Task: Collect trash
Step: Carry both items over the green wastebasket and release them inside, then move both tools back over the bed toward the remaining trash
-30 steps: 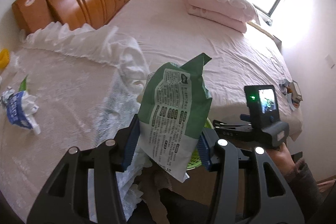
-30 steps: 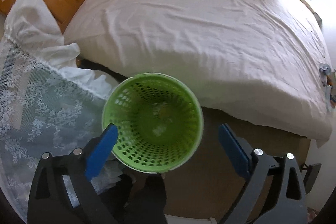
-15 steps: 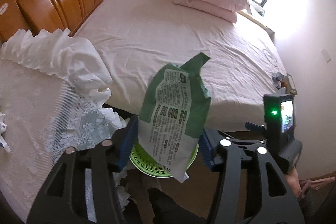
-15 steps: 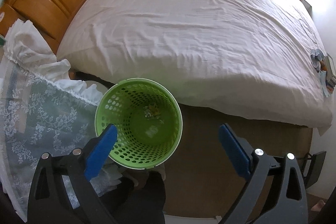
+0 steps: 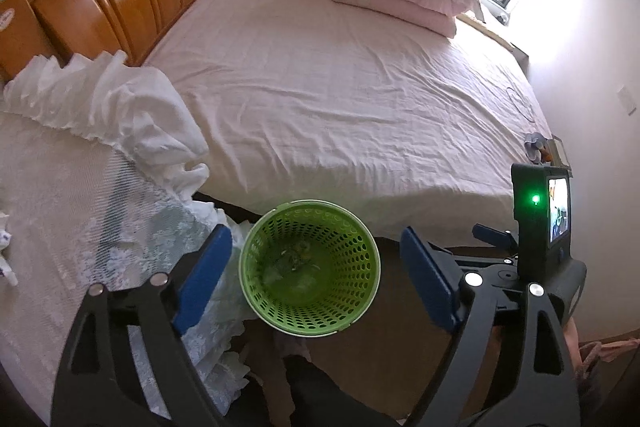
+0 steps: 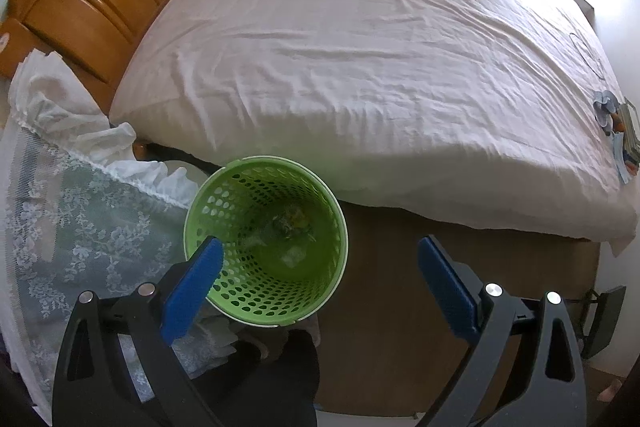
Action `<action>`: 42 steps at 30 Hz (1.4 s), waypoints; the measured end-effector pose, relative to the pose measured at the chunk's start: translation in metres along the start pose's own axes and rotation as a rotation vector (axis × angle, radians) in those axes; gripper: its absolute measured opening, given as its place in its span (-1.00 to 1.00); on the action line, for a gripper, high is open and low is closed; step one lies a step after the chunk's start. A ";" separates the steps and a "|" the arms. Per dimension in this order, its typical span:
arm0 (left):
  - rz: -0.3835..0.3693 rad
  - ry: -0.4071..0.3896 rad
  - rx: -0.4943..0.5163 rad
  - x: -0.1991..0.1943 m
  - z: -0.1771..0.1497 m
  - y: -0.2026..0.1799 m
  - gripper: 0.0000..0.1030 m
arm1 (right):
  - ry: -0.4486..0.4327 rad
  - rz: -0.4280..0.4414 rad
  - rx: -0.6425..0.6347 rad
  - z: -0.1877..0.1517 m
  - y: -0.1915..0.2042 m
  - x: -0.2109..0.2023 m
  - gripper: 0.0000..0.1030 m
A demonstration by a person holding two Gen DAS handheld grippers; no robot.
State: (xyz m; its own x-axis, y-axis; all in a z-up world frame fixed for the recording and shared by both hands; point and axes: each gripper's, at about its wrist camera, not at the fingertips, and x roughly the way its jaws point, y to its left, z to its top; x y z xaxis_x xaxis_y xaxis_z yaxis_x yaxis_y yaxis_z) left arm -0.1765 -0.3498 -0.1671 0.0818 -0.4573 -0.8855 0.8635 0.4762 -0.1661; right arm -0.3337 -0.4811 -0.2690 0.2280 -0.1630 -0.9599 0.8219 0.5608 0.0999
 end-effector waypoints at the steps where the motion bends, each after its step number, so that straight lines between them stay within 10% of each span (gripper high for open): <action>1: 0.003 -0.015 -0.001 -0.008 -0.001 0.001 0.60 | -0.003 0.002 -0.001 0.000 0.001 -0.001 0.88; 9: 0.071 -0.154 -0.073 -0.072 -0.010 0.033 0.67 | -0.084 0.064 -0.083 0.010 0.046 -0.037 0.88; 25: 0.458 -0.320 -0.485 -0.195 -0.124 0.229 0.81 | -0.223 0.318 -0.440 -0.003 0.244 -0.119 0.95; 42: 0.470 -0.347 -0.602 -0.231 -0.179 0.305 0.85 | -0.207 0.417 -0.619 -0.052 0.383 -0.142 0.95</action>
State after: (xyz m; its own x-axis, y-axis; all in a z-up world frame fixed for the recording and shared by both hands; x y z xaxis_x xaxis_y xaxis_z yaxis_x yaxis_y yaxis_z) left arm -0.0204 0.0352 -0.0911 0.6005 -0.2698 -0.7527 0.2964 0.9494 -0.1039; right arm -0.0782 -0.2009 -0.1079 0.5975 0.0466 -0.8005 0.2194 0.9507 0.2191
